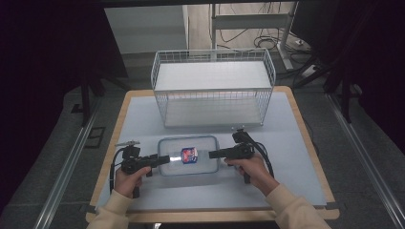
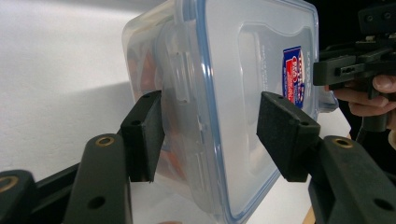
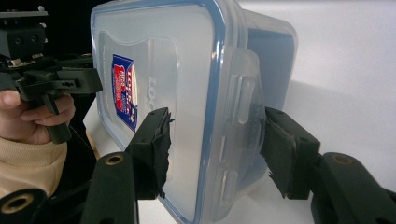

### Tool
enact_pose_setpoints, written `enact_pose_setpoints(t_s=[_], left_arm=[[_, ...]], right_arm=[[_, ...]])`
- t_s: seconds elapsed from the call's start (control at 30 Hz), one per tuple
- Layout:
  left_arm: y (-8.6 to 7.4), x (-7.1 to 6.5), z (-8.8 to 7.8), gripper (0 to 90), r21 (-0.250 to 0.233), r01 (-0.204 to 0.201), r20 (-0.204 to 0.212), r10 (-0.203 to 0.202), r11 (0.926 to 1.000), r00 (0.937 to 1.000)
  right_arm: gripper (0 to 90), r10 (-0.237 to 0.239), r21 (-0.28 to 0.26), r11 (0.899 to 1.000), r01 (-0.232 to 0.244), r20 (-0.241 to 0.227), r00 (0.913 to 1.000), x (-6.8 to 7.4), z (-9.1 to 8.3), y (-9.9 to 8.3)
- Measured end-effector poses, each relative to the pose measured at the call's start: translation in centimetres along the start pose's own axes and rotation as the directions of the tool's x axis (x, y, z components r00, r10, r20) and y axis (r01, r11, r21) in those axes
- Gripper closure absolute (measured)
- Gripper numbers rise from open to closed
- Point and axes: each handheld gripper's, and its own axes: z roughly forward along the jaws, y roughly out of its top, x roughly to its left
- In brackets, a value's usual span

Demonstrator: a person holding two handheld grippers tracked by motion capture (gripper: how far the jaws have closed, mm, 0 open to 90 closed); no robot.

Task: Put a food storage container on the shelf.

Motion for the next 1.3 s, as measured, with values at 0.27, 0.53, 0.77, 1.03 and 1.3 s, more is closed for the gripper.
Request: enact_pose_setpoints(t_s=[0.27,0.53,0.77,1.03,1.3], left_arm=[[0.1,0.0,-0.1,44.2,-0.005,-0.011,0.0,0.011,0.9999,0.9999],[0.2,-0.1,-0.2,44.2,-0.018,-0.01,0.009,0.01,0.9998,0.9999],[0.6,-0.5,-0.3,44.4,-0.026,-0.024,0.008,0.024,0.9994,0.9997],[1.1,-0.9,-0.6,45.0,-0.04,-0.036,0.013,0.036,0.9986,0.9993],[1.7,-1.4,-0.8,45.1,-0.052,-0.051,0.011,0.052,0.9974,0.9986]], right_arm=[[45.1,-0.044,-0.022,0.999,0.044,0.016,0.9989,0.4,-0.2,-0.1],[47.3,-0.065,-0.052,0.997,0.065,-0.001,0.9979,0.6,-0.8,0.1],[47.3,-0.082,-0.062,0.995,0.081,-0.002,0.9967,0.7,-1.1,0.2],[47.5,-0.106,-0.084,0.991,0.105,-0.003,0.9944,1.0,-1.7,0.5],[47.7,-0.122,-0.108,0.987,0.121,-0.005,0.9926,1.3,-2.3,0.9]])
